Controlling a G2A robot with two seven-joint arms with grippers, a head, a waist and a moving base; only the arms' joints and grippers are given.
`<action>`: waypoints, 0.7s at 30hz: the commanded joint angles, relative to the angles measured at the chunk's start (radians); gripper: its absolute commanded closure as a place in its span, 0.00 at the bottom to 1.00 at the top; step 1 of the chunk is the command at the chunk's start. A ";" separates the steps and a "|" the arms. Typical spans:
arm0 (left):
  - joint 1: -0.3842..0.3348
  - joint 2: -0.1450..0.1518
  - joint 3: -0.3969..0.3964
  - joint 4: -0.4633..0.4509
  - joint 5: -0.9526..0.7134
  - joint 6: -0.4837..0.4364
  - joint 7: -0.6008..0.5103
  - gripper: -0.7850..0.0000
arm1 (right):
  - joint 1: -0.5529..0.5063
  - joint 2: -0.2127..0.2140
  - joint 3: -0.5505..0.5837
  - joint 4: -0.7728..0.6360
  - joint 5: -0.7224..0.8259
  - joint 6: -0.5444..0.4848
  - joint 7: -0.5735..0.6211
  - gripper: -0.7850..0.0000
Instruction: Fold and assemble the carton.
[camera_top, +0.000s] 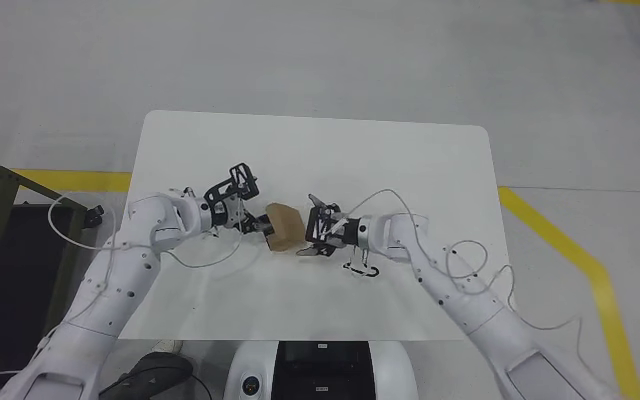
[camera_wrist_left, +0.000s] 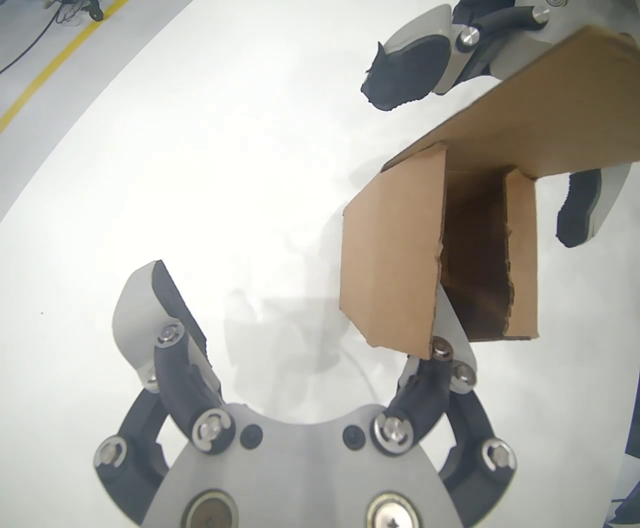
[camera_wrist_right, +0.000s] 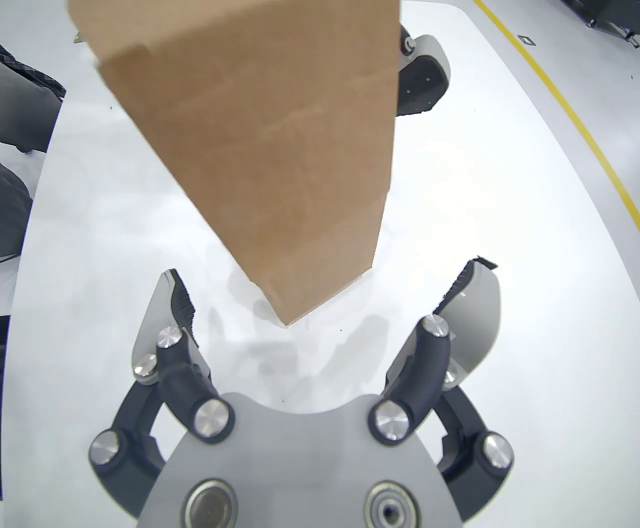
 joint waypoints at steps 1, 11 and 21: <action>0.002 0.000 0.000 0.002 0.000 0.000 -0.002 0.00 | 0.019 -0.008 -0.016 0.038 -0.002 -0.002 -0.038 0.00; 0.006 0.003 -0.010 0.009 -0.005 0.001 -0.007 0.00 | 0.082 -0.043 -0.084 0.165 -0.029 -0.030 -0.158 0.00; 0.008 0.004 -0.012 0.004 -0.003 0.001 -0.008 0.00 | 0.119 -0.091 -0.160 0.250 -0.027 -0.037 -0.196 0.00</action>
